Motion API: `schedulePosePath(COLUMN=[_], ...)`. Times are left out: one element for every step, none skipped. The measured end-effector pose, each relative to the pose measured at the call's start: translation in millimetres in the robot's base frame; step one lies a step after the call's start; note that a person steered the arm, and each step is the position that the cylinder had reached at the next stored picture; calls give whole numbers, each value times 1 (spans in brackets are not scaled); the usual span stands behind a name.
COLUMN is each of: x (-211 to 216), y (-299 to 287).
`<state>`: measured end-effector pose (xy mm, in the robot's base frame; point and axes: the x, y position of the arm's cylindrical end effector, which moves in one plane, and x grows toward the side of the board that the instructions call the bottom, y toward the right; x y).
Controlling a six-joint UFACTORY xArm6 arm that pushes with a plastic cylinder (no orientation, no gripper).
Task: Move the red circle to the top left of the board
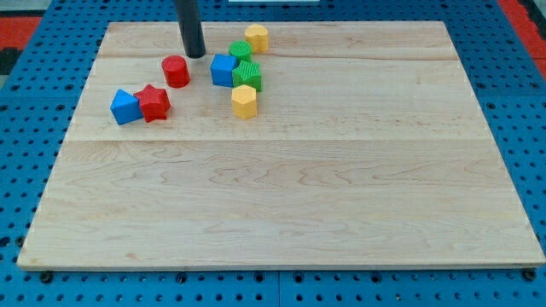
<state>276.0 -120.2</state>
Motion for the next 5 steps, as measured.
schedulePosePath(x=[34, 56, 67, 84, 83], y=[-5, -5, -22, -59, -103])
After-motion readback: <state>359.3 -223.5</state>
